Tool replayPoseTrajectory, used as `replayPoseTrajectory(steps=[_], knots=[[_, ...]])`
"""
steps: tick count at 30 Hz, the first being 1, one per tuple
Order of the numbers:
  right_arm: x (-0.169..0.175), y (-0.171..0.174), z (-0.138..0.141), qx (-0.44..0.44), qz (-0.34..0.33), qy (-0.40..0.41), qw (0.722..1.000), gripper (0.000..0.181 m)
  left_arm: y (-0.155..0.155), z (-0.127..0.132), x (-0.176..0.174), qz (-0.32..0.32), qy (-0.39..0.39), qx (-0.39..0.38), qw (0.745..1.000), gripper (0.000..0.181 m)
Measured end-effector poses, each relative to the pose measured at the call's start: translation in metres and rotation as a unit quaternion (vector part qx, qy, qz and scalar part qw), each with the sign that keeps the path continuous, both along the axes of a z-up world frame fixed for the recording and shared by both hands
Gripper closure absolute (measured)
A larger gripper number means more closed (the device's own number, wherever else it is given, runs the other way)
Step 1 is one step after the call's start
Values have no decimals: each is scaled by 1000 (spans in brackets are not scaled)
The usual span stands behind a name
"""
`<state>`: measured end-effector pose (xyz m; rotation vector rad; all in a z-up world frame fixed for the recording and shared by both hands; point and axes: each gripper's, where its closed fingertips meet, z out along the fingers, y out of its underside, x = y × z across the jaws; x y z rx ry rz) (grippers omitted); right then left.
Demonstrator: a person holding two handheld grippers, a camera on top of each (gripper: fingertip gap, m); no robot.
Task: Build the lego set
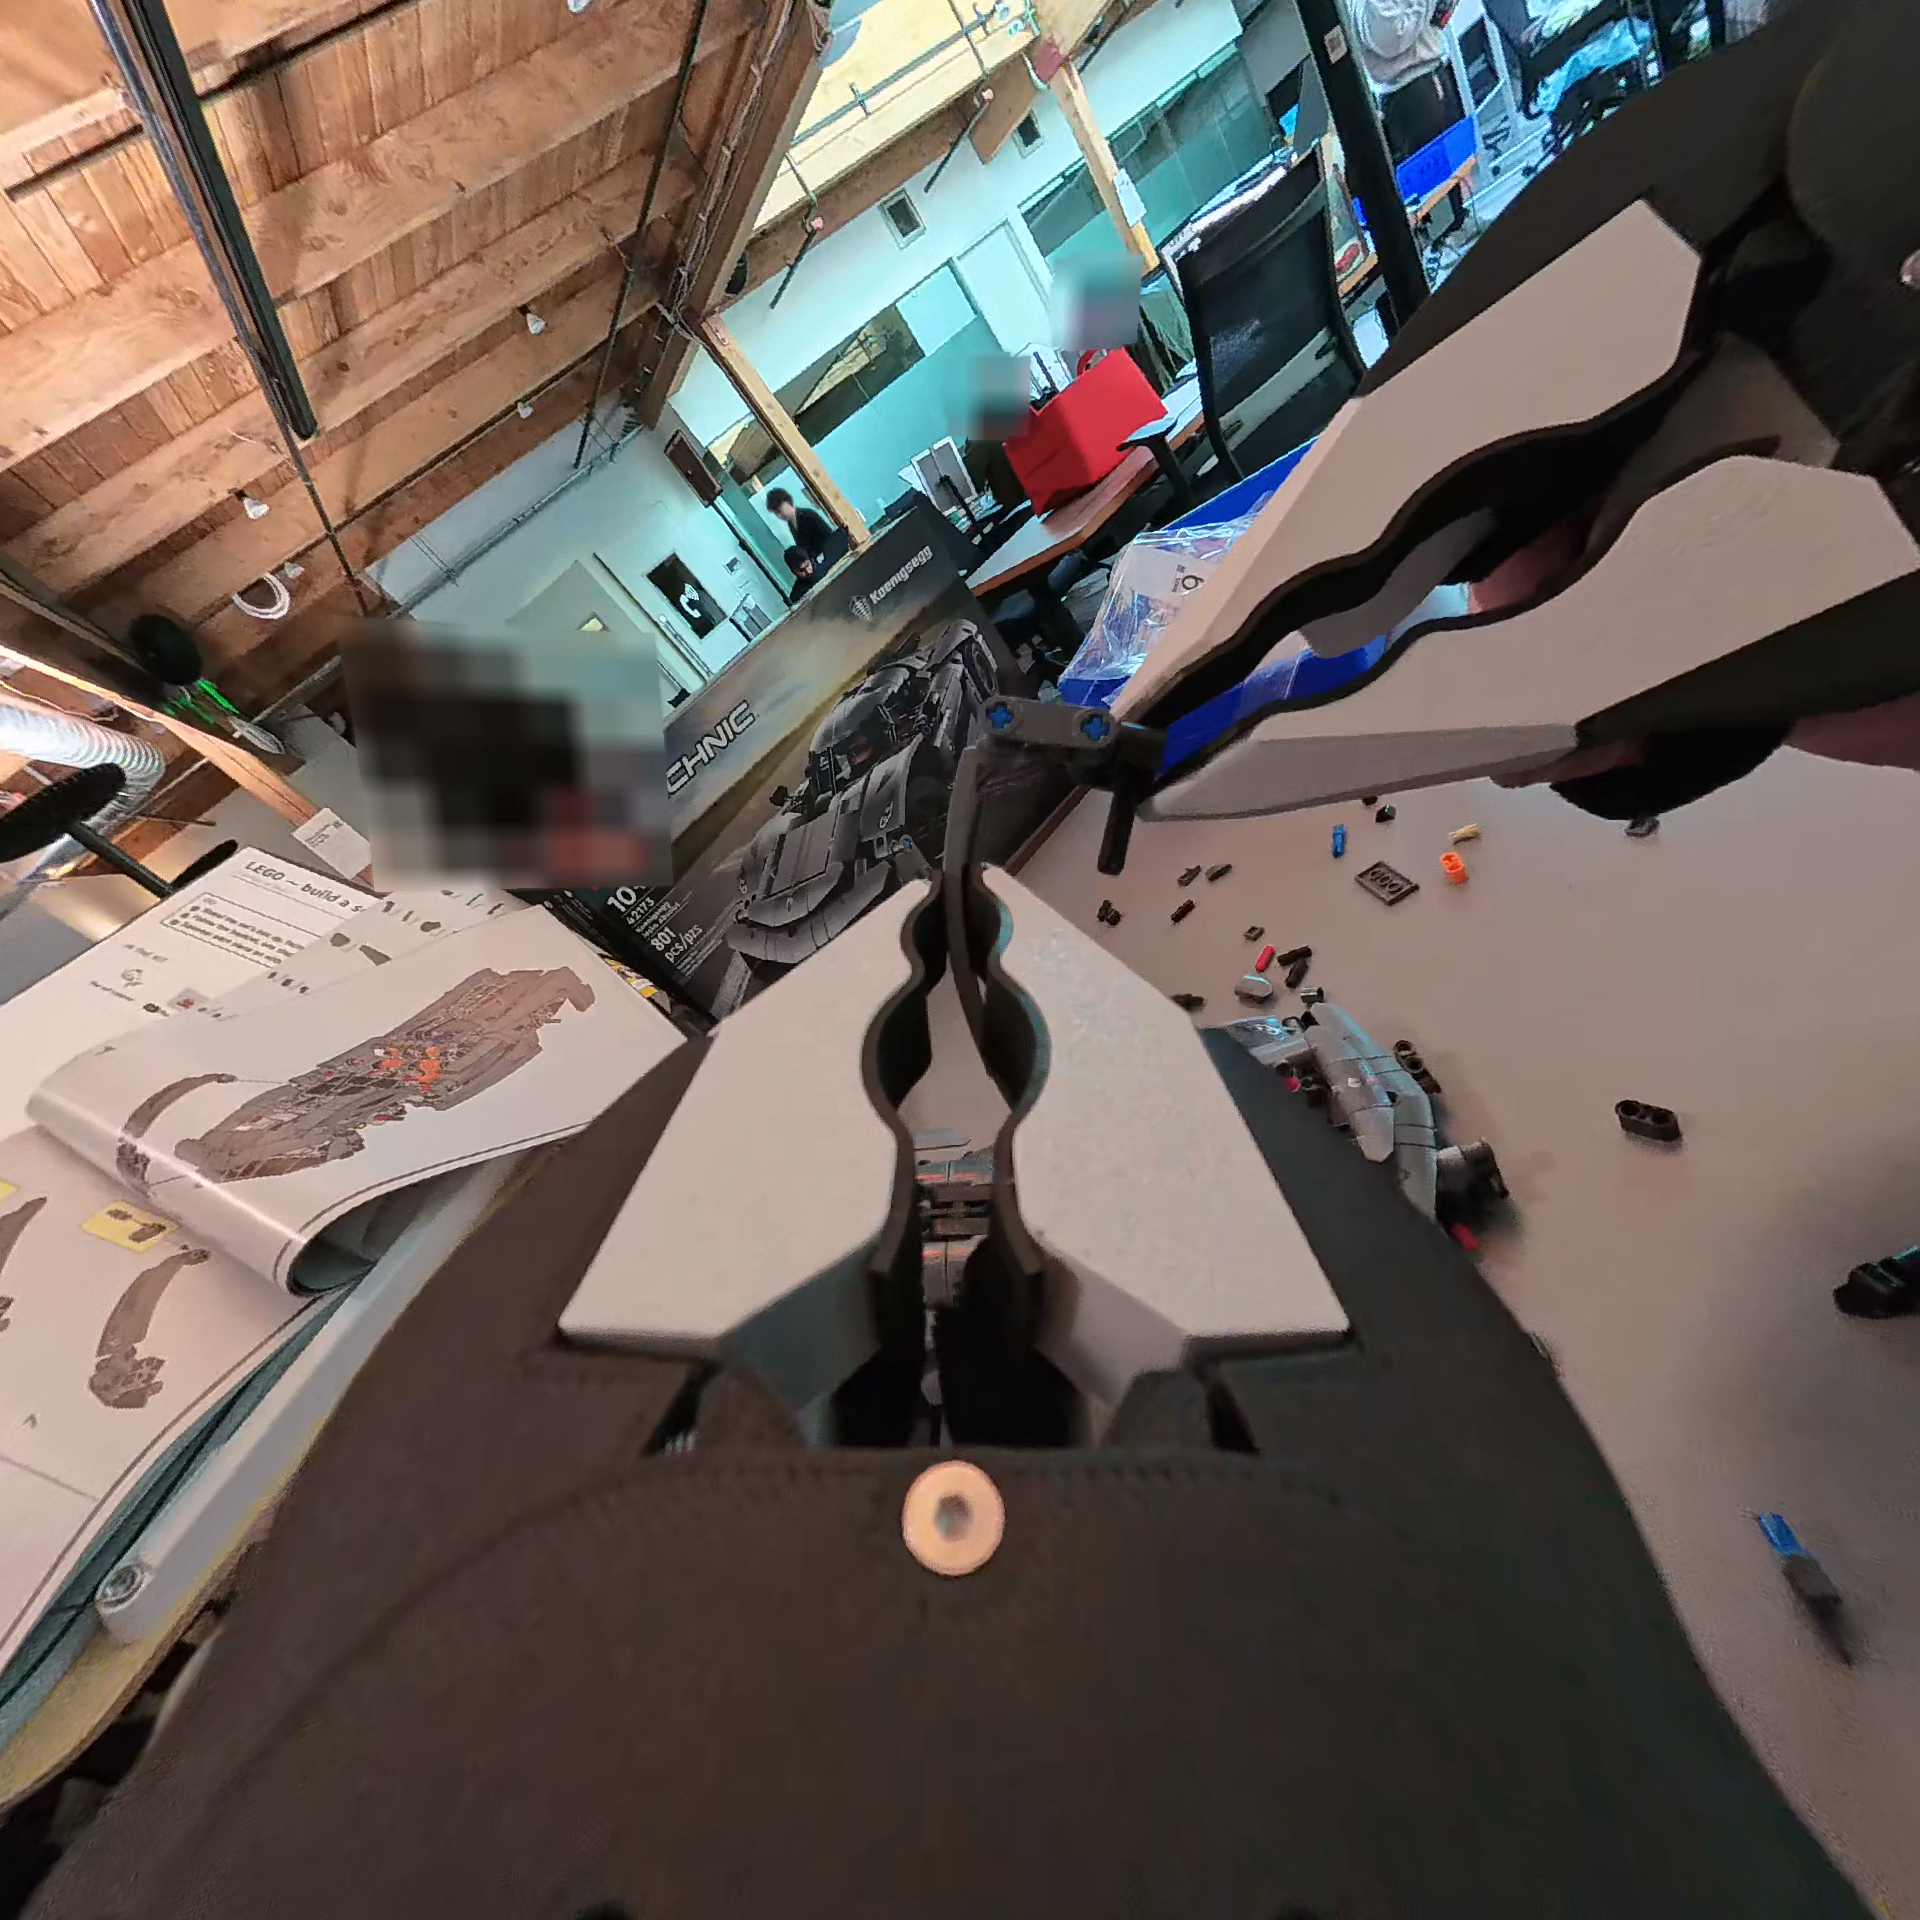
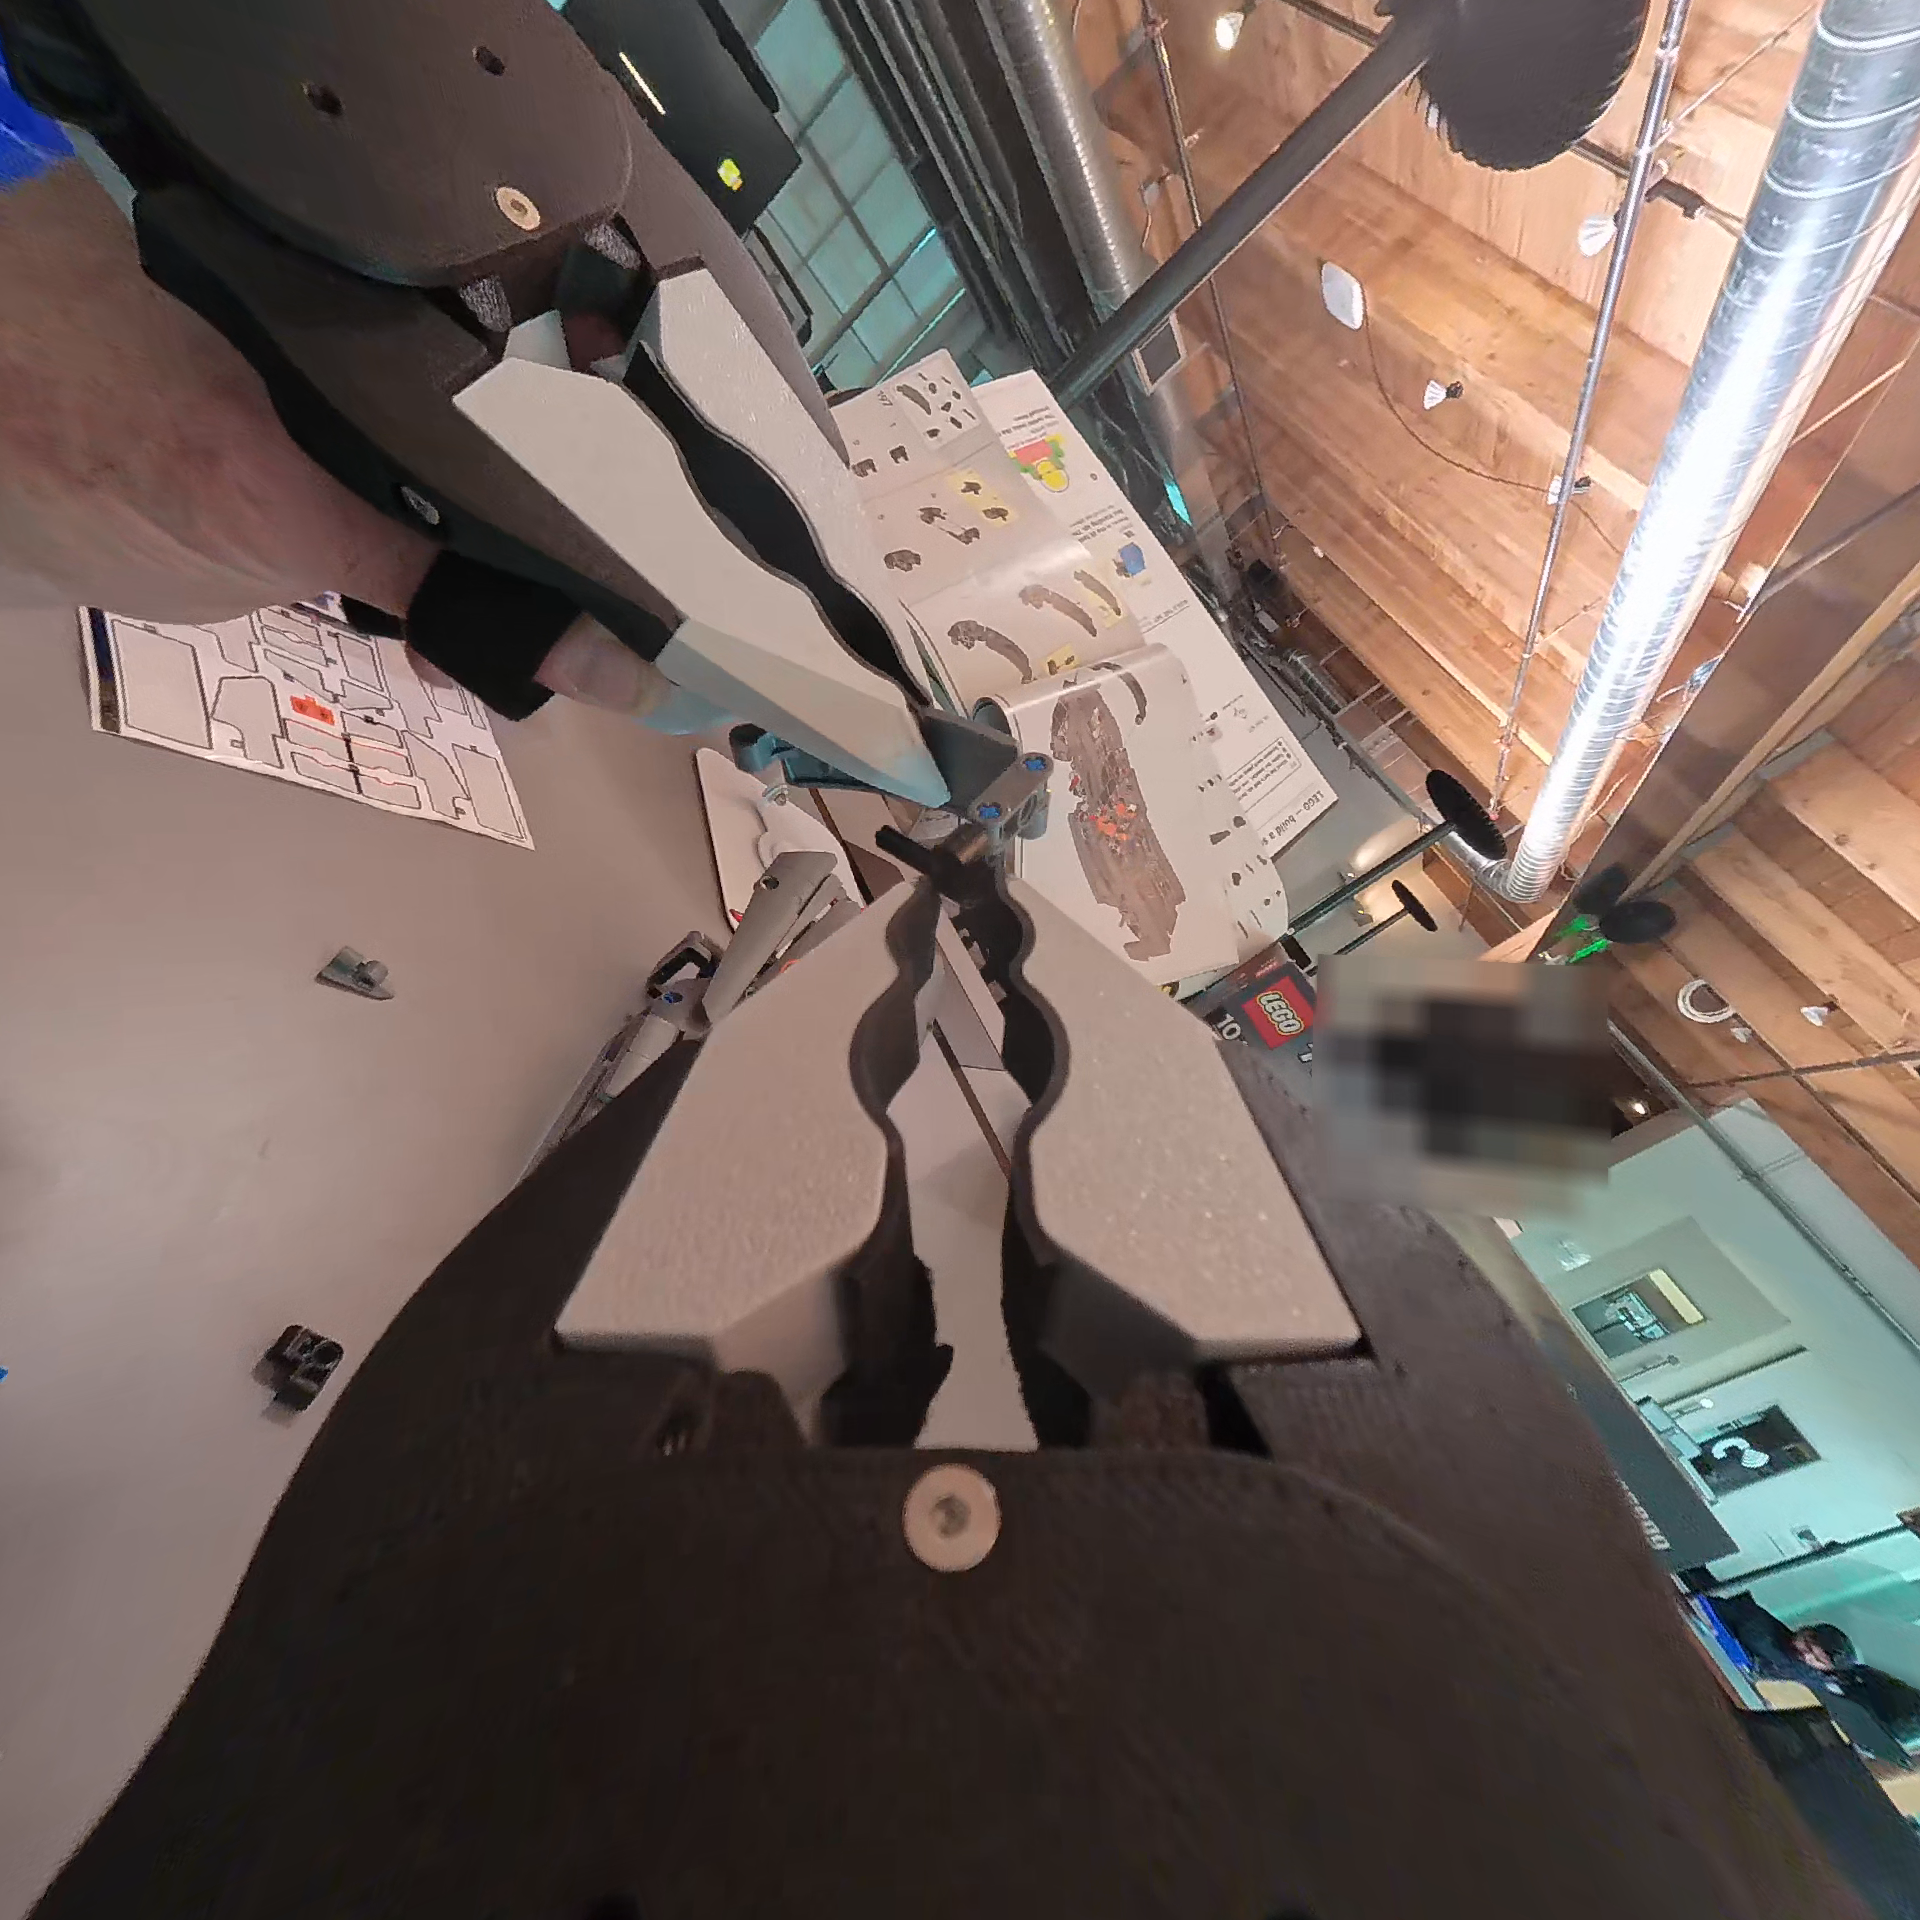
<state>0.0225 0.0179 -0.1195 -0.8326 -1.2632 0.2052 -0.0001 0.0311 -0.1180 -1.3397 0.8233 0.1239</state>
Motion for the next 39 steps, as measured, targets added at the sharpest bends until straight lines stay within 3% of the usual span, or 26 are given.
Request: replayPoseTrajectory(steps=[27, 39], knots=[[-17, -11, 0, 13, 34, 3, 999, 172, -11, 3, -17, 9, 57, 27, 998, 181], [-13, -6, -10, -26, 32, 9, 999, 163, -1, -9, -19, 35, 128, 40, 990, 181]])
